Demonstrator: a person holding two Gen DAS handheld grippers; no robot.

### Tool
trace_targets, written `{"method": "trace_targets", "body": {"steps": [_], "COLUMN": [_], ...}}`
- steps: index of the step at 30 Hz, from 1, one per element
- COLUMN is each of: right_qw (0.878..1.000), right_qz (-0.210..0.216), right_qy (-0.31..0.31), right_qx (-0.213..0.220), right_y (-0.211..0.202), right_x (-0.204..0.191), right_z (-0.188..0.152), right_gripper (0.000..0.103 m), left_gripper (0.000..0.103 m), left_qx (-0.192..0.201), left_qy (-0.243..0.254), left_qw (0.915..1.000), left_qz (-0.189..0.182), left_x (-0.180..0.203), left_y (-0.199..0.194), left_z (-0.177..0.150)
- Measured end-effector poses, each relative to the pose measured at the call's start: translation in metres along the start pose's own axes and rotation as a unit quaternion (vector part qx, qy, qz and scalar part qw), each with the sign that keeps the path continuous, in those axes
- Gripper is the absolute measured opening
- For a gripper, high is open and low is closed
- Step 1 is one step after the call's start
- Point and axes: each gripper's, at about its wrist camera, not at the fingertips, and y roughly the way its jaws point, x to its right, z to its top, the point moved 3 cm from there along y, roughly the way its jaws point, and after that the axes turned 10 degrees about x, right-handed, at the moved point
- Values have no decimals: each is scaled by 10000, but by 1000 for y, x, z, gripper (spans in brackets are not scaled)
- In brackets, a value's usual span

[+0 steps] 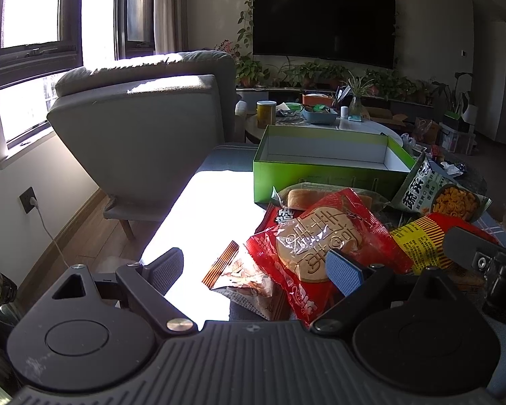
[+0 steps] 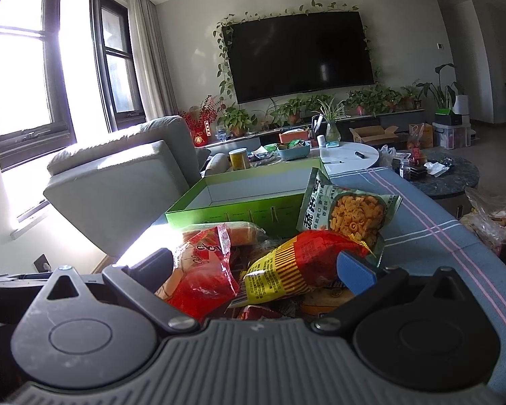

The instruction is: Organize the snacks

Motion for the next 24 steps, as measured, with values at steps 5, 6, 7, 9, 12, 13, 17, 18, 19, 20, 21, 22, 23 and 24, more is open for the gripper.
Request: {"method": "trace_targets", "body": {"steps": [5, 6, 7, 9, 12, 13, 17, 18, 19, 20, 21, 22, 23, 24], "right_qw": [9998, 9999, 9999, 10000, 10000, 10000, 9999, 9999, 9999, 9998, 9999, 9999, 9999, 9999], "right_qz": [6, 8, 9, 27, 51, 58, 58, 58, 59, 64, 69, 75, 89, 99], "right_qy": [175, 166, 140, 69, 10, 13, 60, 66, 55, 39, 20, 0, -17, -25], "right_qx": [-26, -35, -44, -50, -56, -62, -82, -118, -150, -157, -149, -141, -134, -129], "right_y": [1, 1, 1, 1, 1, 1, 1, 2, 2, 2, 2, 2, 1, 1], "right_x": [4, 3, 3, 1, 0, 0, 1, 1, 1, 0, -1, -1, -2, -2], "right_z": [0, 0, -1, -1, -2, -2, -2, -1, -2, -2, -2, -2, -2, -2], "right_gripper": [95, 95, 95, 95, 95, 95, 95, 95, 95, 95, 95, 95, 95, 95], "left_gripper": [91, 91, 91, 91, 91, 91, 91, 91, 91, 91, 91, 91, 91, 91], "left_qx": [-14, -15, -17, -23, -26, -28, -42, -45, -44, -42, -43, -43, -43, -46], "left_qy": [-30, -30, -29, -26, -36, -42, -58, -58, -60, -60, -63, -65, -70, -70], "left_qw": [10000, 10000, 10000, 10000, 10000, 10000, 10000, 10000, 10000, 10000, 10000, 10000, 10000, 10000], "left_qz": [4, 3, 2, -1, 7, 9, 14, 22, 27, 28, 22, 22, 22, 24], "left_x": [-1, -1, -1, 0, -2, -2, -3, -2, -3, -3, -3, -3, -3, -3], "left_y": [0, 0, 0, 0, 0, 0, 1, 1, 1, 1, 1, 1, 1, 1], "left_z": [-1, -1, -1, -1, -1, -2, -3, -3, -3, -3, -3, -3, -3, -3]}}
